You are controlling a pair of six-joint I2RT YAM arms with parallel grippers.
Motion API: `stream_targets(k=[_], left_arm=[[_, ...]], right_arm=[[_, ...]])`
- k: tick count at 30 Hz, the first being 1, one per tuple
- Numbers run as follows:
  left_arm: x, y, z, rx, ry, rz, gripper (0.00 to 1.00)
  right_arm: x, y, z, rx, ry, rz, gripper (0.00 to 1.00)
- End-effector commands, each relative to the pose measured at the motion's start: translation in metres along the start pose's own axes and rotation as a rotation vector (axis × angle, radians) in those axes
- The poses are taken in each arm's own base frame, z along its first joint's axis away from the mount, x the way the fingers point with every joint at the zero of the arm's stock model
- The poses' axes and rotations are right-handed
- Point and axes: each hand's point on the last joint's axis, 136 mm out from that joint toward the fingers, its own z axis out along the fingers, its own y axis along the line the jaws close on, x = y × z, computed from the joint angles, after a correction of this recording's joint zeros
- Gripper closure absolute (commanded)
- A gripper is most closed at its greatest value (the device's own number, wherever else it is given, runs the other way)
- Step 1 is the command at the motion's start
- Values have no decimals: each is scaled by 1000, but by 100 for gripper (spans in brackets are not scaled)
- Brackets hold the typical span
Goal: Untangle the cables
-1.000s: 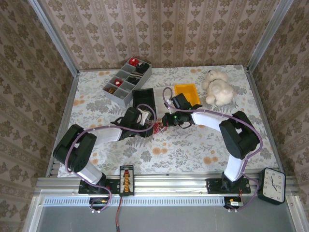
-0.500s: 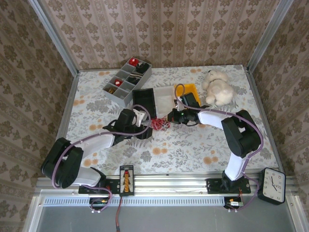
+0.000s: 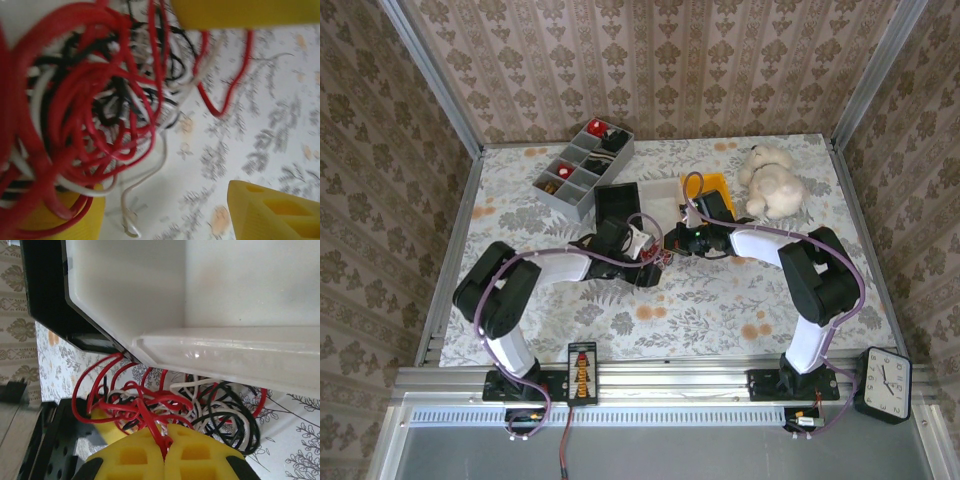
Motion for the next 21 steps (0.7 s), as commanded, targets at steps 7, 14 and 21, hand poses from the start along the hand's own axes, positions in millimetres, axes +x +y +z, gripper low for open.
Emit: stream_targets(k=[7, 14, 21], left_arm=[[-51, 62, -10, -341, -203, -86, 39], [-58, 61, -8, -321, -256, -90, 81], [-36, 69, -21, -365, -218, -99, 100]], right_arm=[[35, 15, -16, -74, 174, -92, 100], [57, 11, -33, -59, 224, -109, 100], [19, -6, -60, 3, 5, -19, 100]])
